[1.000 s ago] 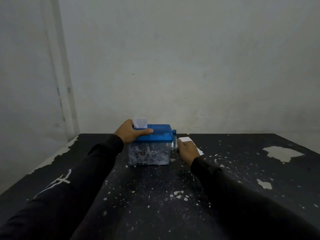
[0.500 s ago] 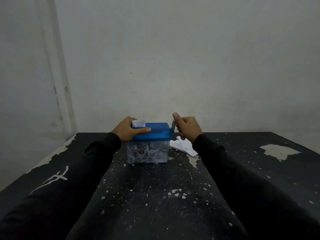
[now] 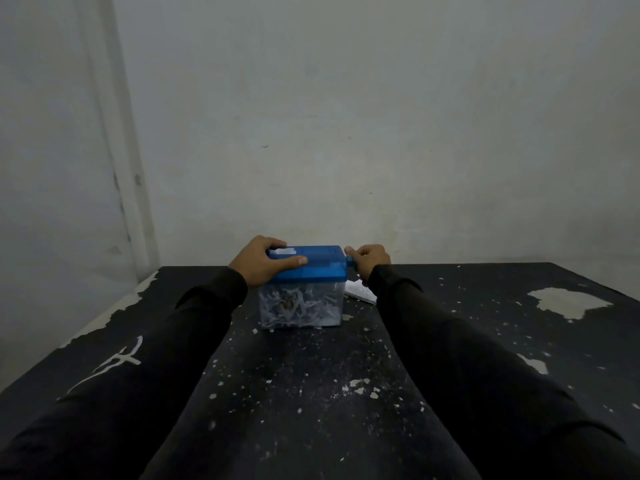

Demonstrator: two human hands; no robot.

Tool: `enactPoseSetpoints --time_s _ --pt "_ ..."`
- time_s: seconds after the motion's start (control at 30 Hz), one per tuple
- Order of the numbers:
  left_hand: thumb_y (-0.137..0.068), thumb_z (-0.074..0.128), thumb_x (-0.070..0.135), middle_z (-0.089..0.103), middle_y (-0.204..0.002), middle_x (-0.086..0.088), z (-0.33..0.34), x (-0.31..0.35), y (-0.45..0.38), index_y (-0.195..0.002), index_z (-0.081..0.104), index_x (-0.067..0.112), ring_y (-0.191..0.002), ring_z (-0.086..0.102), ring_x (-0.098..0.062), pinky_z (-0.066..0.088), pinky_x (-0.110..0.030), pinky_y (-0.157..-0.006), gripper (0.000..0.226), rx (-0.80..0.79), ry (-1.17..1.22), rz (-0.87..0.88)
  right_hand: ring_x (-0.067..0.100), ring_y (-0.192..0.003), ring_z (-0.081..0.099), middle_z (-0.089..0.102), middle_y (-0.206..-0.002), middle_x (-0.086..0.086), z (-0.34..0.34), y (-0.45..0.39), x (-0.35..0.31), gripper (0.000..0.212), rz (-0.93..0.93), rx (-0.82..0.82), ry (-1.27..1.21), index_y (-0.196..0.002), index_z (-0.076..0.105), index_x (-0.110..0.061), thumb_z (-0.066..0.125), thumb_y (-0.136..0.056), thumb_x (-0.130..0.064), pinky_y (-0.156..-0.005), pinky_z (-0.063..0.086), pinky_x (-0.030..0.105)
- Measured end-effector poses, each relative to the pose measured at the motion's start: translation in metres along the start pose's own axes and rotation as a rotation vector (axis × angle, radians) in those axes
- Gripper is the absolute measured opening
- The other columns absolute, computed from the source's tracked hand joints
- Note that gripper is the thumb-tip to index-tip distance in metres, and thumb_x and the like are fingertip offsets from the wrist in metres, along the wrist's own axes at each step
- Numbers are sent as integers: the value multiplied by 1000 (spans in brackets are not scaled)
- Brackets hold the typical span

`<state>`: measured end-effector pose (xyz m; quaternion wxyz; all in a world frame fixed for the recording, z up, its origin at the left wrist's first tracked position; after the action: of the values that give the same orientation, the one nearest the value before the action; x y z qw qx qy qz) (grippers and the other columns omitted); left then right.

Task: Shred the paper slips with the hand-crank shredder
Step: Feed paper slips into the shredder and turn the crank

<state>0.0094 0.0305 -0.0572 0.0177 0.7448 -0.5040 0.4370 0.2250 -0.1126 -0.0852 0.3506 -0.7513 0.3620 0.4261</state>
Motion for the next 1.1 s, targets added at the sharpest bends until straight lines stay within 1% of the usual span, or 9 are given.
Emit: enactPoseSetpoints --time_s 0.13,0.3,0.43,0.53,0.63,0.73,0.87,1.0,1.1 --pt "-79 80 53 65 -116 -2 -1 -1 1 -127 65 11 -96 60 -10 45 -24 -81 66 -4 29 -31 14 -52 45 53 -56 2 0 24 21 41 2 -65 86 -60 60 -11 59 -99 -24 -50 37 24" --pt "-76 81 56 63 -118 0 -2 -1 -1 -132 63 10 -99 61 -12 46 -28 -91 75 -30 16 -53 12 -50 38 45 -52 0 -10 69 35 55 -48 -58 79 -51 49 -14 51 -104 -30 -50 32 26" --pt "-80 79 54 58 -126 -1 -4 3 0 -138 59 8 -110 54 -15 39 -27 -95 78 -59 -8 -46 12 -56 46 54 -60 17 -23 98 25 49 -33 -65 -197 -72 64 0 52 -102 -37 -53 33 25" --pt "-77 75 60 58 -132 -4 -6 7 1 -138 60 9 -111 52 -14 38 -27 -96 81 -77 -41 -29 11 -47 32 41 -56 -2 -36 114 1 28 -104 -183 -417 -83 59 -8 53 -103 -26 -43 29 21" --pt "-82 75 54 56 -131 -4 -8 10 4 -137 61 8 -109 50 -13 37 -26 -95 72 -84 -76 -27 10 -45 37 47 -58 -4 -51 94 -43 24 -200 -121 -465 -85 55 -8 52 -105 -22 -41 32 23" --pt "-68 72 76 57 -130 -1 -9 9 6 -136 62 12 -110 52 -14 39 -28 -96 94 -102 -70 -31 15 -38 37 48 -59 5 -63 61 -81 31 -161 -111 -376 -75 46 -11 53 -104 -19 -39 29 23" --pt "-50 65 94 57 -128 0 -9 6 6 -134 64 16 -111 54 -14 40 -28 -97 114 -79 -55 -49 20 -36 44 51 -59 6 -60 52 -77 28 -187 -157 -330 -76 46 -12 61 -100 -16 -37 34 24" --pt "-47 65 94 55 -130 0 -8 5 7 -135 63 17 -113 53 -15 39 -28 -97 117 -68 -44 -60 22 -35 47 60 -65 12 -61 55 -68 32 -244 -137 -417 -73 45 -12 64 -98 -16 -36 33 23" --pt "-43 64 98 57 -131 0 -10 3 7 -134 63 18 -115 56 -16 41 -28 -98 122 -69 -28 -64 21 -38 43 59 -55 2 -63 58 -60 34 -275 -112 -479 -70 44 -11 64 -98 -14 -38 31 24"
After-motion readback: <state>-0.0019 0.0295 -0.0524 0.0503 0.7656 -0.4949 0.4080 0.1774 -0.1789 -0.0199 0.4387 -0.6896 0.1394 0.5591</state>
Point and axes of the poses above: each hand's wrist, its own y-axis away from the middle knuckle, its own z-axis out of the palm, x = y × z, the point moved 1 cm from there along -y, towards the middle knuckle
